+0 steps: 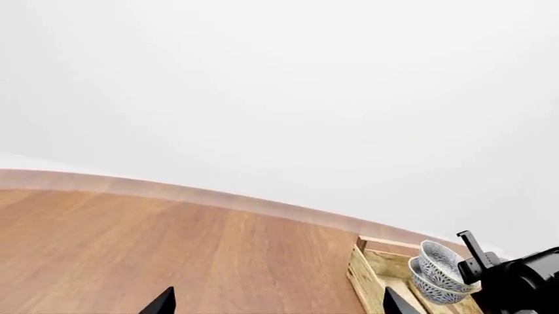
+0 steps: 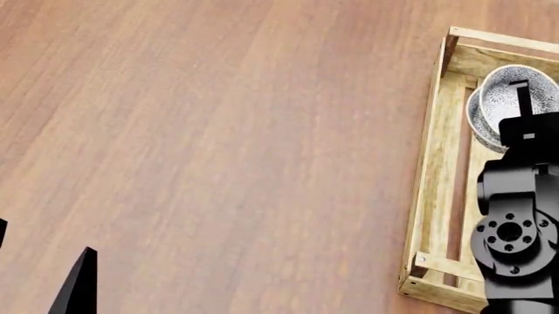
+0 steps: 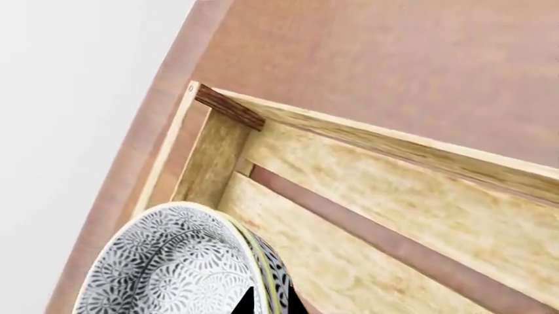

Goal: Stack the right bowl on the left bowl and place them in the tray.

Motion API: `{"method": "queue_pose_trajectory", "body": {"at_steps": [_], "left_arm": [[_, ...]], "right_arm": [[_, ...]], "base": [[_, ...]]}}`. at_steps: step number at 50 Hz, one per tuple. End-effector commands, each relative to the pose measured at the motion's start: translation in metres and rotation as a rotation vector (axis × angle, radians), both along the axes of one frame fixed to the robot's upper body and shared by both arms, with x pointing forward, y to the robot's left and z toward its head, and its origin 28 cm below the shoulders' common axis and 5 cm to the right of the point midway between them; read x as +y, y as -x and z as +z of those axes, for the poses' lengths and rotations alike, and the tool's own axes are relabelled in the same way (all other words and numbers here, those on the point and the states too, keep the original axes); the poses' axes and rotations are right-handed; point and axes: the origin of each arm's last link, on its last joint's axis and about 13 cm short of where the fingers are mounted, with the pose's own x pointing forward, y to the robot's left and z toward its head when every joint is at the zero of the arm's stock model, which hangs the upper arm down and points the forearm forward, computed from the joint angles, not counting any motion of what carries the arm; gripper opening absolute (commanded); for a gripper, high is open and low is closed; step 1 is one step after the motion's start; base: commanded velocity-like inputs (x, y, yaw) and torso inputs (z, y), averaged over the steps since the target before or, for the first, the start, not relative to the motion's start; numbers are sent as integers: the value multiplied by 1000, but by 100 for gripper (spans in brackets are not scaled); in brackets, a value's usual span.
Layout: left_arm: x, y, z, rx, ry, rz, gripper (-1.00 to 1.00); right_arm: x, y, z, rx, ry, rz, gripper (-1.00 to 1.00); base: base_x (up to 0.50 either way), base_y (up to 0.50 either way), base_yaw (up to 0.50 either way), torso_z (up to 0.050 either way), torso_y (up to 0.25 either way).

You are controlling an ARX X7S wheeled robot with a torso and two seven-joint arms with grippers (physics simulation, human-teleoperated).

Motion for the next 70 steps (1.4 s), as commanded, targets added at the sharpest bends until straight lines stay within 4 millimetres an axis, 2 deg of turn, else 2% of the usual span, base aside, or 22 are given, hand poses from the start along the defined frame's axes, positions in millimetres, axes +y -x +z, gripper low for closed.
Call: {"method": "queue_pose_trajectory", "body": {"at_steps": [1, 14, 42, 70], "left_arm": [[0, 0, 0, 2, 1, 5, 100], [1, 1, 0, -5, -4, 6, 100], [0, 3, 3, -15, -6, 1, 100], [0, 6, 6, -22, -1, -15, 100]], "right_arm": [[0, -5, 5, -9, 20, -10, -100], [-2, -7, -5, 21, 58, -6, -100], [-3, -5, -27, 39, 30, -21, -100], [-3, -4, -28, 53, 52, -4, -100]], "base": [[0, 0, 0, 0, 0], [0, 0, 0, 1, 1], [0, 0, 0, 0, 1], [0, 0, 0, 0, 1]]}}
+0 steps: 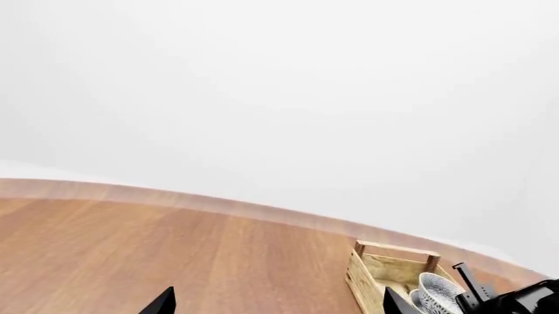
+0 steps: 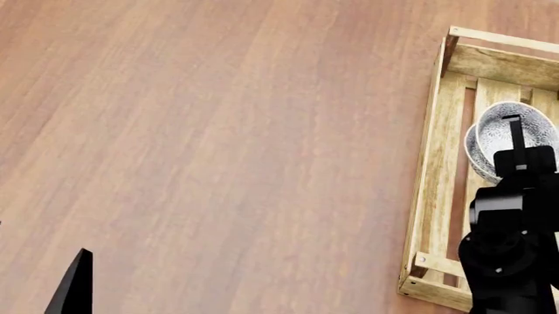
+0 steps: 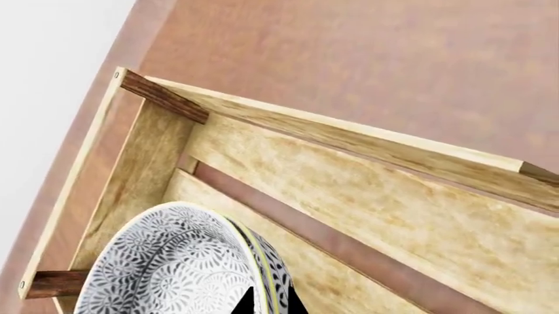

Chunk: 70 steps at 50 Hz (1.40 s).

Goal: Stack the right bowl on the left bowl and place them in the tray.

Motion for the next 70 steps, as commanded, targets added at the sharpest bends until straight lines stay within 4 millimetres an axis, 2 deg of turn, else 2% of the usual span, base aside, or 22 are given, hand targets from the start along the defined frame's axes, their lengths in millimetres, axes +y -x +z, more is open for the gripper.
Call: {"method": "queue_pose_trajectory", "body": {"at_steps": [1, 2, 28, 39, 50, 60, 70], "left_arm": [[-1, 1, 2, -5, 4, -12, 100], [-1, 1, 1, -4, 6, -12, 100], [-1, 1, 0, -7, 0, -23, 100], [-3, 2, 2, -11, 0, -24, 100], [-4, 5, 4, -18, -1, -30, 100], [-6, 6, 6, -23, 0, -31, 100], [-6, 9, 9, -25, -2, -33, 100]], "right_arm": [[0, -1, 8, -16, 63, 30, -100], [0, -1, 8, -22, 53, 32, 100], [1, 0, 11, -38, 43, 32, 100], [5, 5, 32, -73, 87, 43, 100], [13, 26, 57, -145, 163, 119, 100], [16, 54, 78, -205, 236, 176, 100], [23, 81, 83, -250, 375, 266, 100]], "base": [[0, 0, 0, 0, 0], [0, 0, 0, 0, 10], [0, 0, 0, 0, 0], [0, 0, 0, 0, 0], [0, 0, 0, 0, 0], [0, 0, 0, 0, 0], [0, 0, 0, 0, 0]]}}
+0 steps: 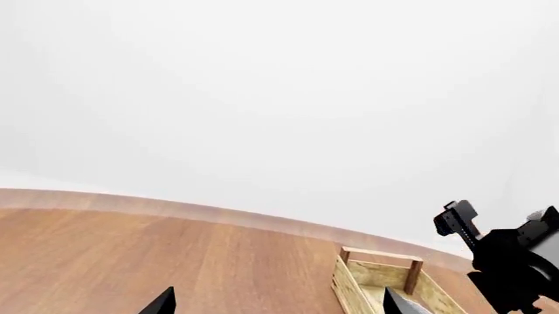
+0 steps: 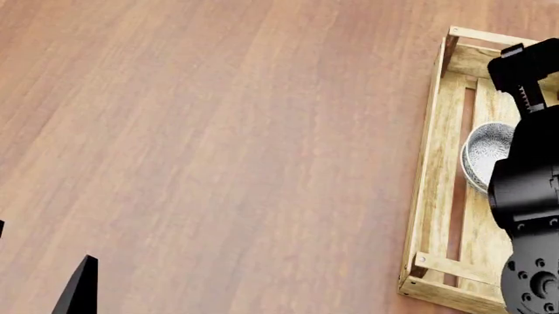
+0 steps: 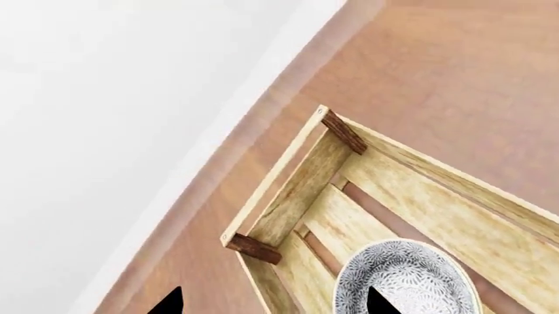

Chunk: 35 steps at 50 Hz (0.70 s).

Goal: Stack the right bowl on the left bowl and place them in the tray.

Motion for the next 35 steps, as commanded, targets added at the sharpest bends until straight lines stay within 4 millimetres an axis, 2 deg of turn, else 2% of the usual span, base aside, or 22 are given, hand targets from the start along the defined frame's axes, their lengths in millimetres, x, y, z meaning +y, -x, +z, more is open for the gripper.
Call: {"method": "queue_pose_trajectory", "body": {"at_steps": [1, 2, 8, 15, 24, 30, 32, 33, 35], "left_arm": [[-1, 2, 3, -3, -1, -1, 100], [-1, 2, 3, -3, -2, -1, 100], [0, 2, 3, -4, 0, 1, 100], [-1, 3, 4, -2, -3, -1, 100], [-2, 1, 4, -1, -5, 0, 100], [-1, 2, 6, -3, -6, 4, 100], [-1, 1, 6, 8, -10, 18, 100], [-1, 1, 5, 7, -7, 16, 100], [-1, 2, 6, 1, 11, 1, 100]], "right_arm": [[9, 32, 9, -42, 163, 76, 100], [10, 37, 9, -35, 240, 65, 100], [11, 53, 6, -38, 317, 72, 100], [14, 77, 1, -40, 526, 39, 100], [21, 122, 4, -121, 797, -6, 100], [27, 141, 0, -145, 900, -9, 100], [29, 146, -1, -149, 886, 0, 100], [30, 151, -2, -153, 974, -33, 100], [30, 155, -5, -160, 998, -49, 100]], "base": [[0, 0, 0, 0, 0], [0, 0, 0, 0, 0], [0, 0, 0, 0, 0], [0, 0, 0, 0, 0], [0, 0, 0, 0, 0], [0, 0, 0, 0, 0], [0, 0, 0, 0, 0], [0, 0, 0, 0, 0], [0, 0, 0, 0, 0]]}}
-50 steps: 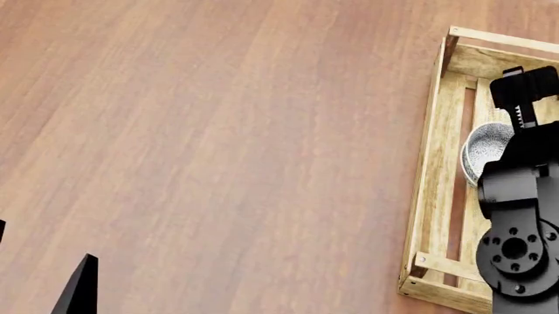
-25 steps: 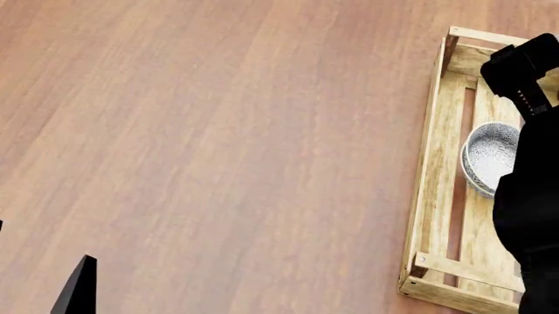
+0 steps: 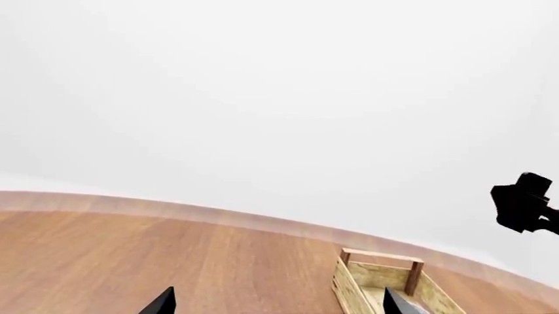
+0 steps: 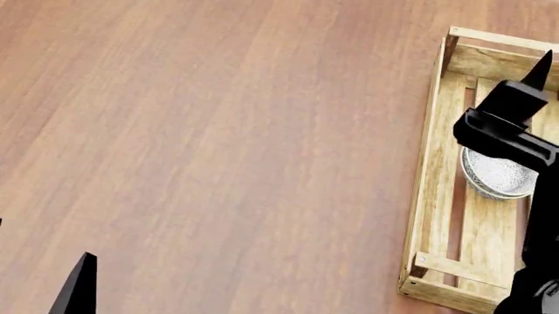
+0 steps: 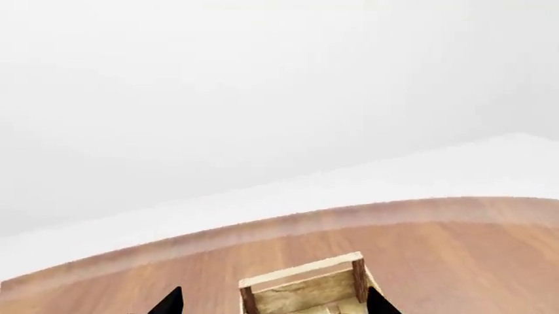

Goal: Stack the right bowl on the left bowl and place them in the tray.

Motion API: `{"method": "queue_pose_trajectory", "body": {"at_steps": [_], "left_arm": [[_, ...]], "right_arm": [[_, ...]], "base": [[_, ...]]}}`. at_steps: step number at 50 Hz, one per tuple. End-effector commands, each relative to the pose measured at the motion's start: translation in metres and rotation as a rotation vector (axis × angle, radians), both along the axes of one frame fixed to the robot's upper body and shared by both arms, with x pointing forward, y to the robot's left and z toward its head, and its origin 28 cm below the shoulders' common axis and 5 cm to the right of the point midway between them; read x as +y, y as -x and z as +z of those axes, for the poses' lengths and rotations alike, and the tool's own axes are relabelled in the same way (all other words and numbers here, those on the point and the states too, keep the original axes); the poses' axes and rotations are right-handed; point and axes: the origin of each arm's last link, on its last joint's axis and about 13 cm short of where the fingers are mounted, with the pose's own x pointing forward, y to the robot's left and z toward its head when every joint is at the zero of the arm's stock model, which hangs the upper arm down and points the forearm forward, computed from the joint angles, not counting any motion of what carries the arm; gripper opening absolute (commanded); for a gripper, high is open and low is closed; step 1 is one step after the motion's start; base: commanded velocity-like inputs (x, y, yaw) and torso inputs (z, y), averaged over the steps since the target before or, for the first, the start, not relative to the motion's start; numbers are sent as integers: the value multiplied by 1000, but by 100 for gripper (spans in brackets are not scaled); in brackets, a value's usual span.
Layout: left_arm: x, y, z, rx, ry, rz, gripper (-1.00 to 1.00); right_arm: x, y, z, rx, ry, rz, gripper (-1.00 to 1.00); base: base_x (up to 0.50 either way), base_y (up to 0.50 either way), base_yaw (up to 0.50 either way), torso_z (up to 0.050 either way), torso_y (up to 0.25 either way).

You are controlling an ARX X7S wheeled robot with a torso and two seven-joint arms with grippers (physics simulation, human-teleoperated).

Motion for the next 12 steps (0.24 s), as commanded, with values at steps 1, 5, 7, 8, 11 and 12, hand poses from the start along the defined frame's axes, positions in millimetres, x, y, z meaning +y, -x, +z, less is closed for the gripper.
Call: {"method": "queue_pose_trajectory", "body": {"at_steps": [1, 5, 7, 8, 11, 12], "left_arm": [[0, 0, 0, 1, -1, 7, 100], [0, 0, 1, 2, 7, 2, 100], [0, 0, 1, 3, 5, 4, 100], [0, 0, 1, 4, 3, 4, 100], [-1, 1, 1, 4, 1, 0, 100], [-1, 1, 1, 5, 2, 1, 100]], "right_arm": [[10, 42, -11, -71, 261, -42, 100], [11, 50, -19, -71, 262, -41, 100], [12, 54, -26, -104, 241, -14, 100], [12, 55, -30, -91, 246, -21, 100], [14, 61, -40, -94, 255, -24, 100], [15, 63, -43, -93, 255, -23, 100]], "base": [[0, 0, 0, 0, 0], [0, 0, 0, 0, 0], [0, 0, 0, 0, 0], [0, 0, 0, 0, 0], [0, 0, 0, 0, 0], [0, 0, 0, 0, 0]]}}
